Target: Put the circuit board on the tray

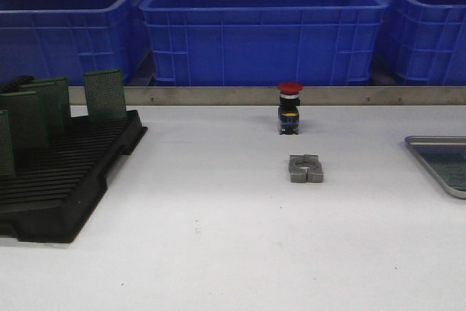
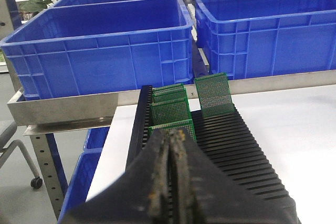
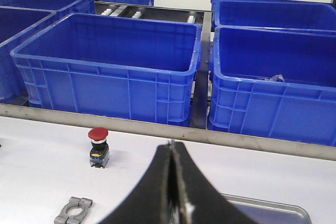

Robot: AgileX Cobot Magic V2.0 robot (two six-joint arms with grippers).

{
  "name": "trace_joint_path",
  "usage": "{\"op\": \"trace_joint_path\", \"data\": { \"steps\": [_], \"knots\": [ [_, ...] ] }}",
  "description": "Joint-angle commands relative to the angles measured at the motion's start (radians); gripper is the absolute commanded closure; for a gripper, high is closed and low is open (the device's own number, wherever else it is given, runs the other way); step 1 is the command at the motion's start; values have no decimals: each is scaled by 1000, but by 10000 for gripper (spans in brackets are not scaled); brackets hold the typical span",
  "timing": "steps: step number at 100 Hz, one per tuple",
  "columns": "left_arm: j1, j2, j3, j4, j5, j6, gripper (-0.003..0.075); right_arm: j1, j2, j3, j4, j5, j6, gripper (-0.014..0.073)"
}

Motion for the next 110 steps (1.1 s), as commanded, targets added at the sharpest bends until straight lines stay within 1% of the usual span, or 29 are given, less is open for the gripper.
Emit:
{"op": "trace_joint_path", "data": {
  "steps": [1,61,71,77,83,93,94,100,106,110],
  "knots": [
    [1,-35,0,0,-92,-8,738,2,4,-25,20,-56,-7,662],
    [1,-35,0,0,-92,-8,738,2,4,-25,19,-56,-7,662],
    [1,-35,0,0,-92,-8,738,2,4,-25,-16,-56,2,662],
    [1,-35,0,0,-92,-8,738,2,4,-25,-67,-56,51,662],
    [1,-35,0,0,-92,-8,738,2,4,-25,-161,-56,135,662],
    [1,-35,0,0,-92,-8,738,2,4,-25,-343,-57,350,662],
    [1,-35,0,0,-92,-8,738,2,4,-25,-370,-58,350,662],
    [1,-35,0,0,-92,-8,738,7,1,-25,-475,-66,493,662],
    [1,-35,0,0,-92,-8,738,15,-7,-25,-583,-77,586,662],
    [1,-35,0,0,-92,-8,738,23,-15,-25,-633,-82,643,662]
  ]
}}
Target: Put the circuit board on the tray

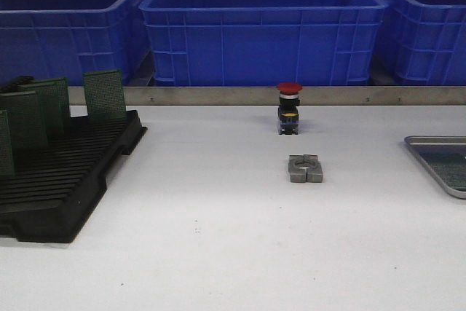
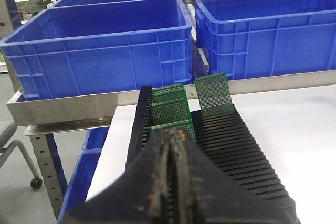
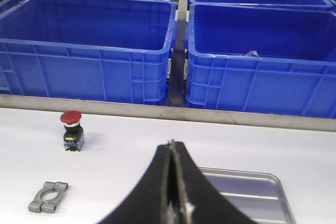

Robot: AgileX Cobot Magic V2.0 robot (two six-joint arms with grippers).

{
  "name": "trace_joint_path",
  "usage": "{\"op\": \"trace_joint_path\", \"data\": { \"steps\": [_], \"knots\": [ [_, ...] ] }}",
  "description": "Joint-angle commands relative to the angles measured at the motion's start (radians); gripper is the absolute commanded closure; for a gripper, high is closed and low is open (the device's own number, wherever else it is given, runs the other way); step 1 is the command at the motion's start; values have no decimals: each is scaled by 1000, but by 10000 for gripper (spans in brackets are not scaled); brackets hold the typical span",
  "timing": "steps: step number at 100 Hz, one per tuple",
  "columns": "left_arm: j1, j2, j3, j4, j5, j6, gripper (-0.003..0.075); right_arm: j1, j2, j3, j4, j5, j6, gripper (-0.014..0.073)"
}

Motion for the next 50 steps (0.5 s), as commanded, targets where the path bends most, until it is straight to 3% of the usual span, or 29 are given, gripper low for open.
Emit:
{"op": "trace_joint_path", "data": {
  "steps": [1,15,50],
  "knots": [
    [1,-35,0,0,-91,-8,738,17,-10,-25,-161,-84,148,662],
    [1,-35,0,0,-91,-8,738,59,-43,-5,-269,-106,244,662],
    [1,-35,0,0,-91,-8,738,105,-241,165,-313,-140,290,662]
  ]
}}
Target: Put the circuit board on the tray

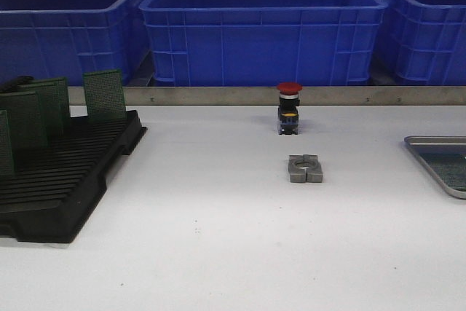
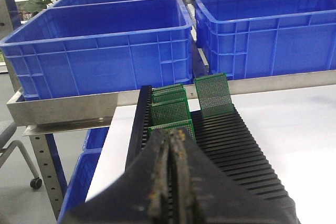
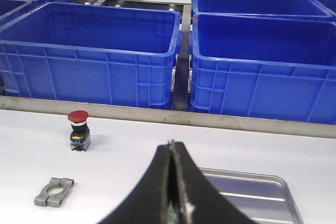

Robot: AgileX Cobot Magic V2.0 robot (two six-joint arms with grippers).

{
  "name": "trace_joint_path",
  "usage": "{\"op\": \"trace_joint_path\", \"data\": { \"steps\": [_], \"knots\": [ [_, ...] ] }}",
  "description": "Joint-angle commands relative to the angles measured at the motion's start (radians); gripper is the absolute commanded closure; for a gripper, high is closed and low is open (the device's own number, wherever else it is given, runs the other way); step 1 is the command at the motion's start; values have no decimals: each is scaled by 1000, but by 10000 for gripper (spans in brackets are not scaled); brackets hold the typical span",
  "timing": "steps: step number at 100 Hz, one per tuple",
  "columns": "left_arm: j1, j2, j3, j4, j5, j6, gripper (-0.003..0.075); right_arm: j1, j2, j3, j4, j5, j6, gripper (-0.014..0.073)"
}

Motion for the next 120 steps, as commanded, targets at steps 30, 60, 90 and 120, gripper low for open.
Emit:
{"op": "trace_joint_path", "data": {
  "steps": [30,60,90,120],
  "knots": [
    [1,-35,0,0,-91,-8,738,2,-152,149,-43,-148,59,662],
    [1,-35,0,0,-91,-8,738,2,-152,230,-44,-274,79,662],
    [1,-35,0,0,-91,-8,738,2,-152,230,-47,-280,79,662],
    [1,-35,0,0,-91,-8,738,2,-152,230,-47,-280,79,662]
  ]
}}
